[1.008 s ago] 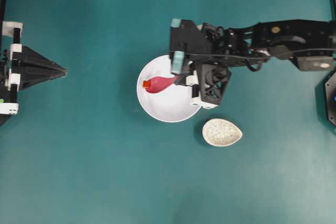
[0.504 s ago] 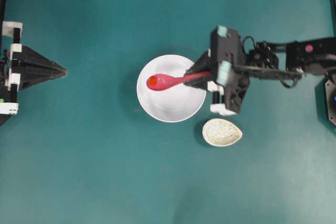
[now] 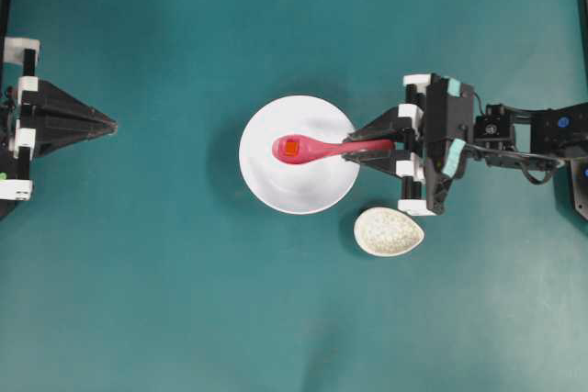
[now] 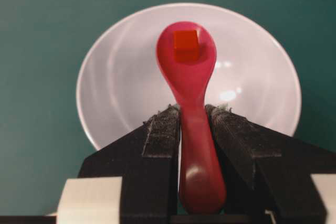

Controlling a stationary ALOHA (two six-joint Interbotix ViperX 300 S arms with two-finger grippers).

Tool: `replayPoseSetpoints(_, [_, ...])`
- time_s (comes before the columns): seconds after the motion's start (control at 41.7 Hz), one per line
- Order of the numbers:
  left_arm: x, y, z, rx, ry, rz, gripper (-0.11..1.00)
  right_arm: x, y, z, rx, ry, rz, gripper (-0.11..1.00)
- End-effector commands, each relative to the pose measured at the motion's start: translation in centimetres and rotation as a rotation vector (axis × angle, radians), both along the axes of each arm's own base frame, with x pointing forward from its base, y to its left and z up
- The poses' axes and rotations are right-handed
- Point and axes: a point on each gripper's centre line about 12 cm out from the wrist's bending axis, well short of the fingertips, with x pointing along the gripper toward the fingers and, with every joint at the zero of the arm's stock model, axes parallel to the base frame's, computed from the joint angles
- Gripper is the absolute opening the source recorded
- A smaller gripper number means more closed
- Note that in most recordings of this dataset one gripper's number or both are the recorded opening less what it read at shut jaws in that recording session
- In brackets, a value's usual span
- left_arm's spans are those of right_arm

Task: Grip the spoon and scoop the red block from the bowl with right arm.
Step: 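Lift the spoon with the red cube on it above the bowl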

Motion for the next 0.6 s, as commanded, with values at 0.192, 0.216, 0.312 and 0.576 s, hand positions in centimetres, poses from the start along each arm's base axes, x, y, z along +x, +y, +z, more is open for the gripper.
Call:
replayPoseSetpoints(0.192, [0.17, 0.04, 0.38, -0.012, -0.010, 0.007, 0.00, 0.07, -0.05, 1.25, 0.045, -0.073, -0.027, 0.25])
replayPoseSetpoints(0.216, [0.15, 0.04, 0.41, -0.012, -0.011, 0.007, 0.00, 0.08, -0.11, 1.28, 0.044, -0.076, -0.029, 0.25])
replayPoseSetpoints(0.312, [0.17, 0.04, 0.47, -0.012, -0.013, 0.007, 0.00, 0.09, -0.08, 1.38, 0.041, -0.088, -0.029, 0.25])
replayPoseSetpoints(0.576, [0.17, 0.04, 0.47, -0.012, -0.013, 0.007, 0.00, 0.12, -0.16, 2.08, 0.047, -0.130, -0.037, 0.25])
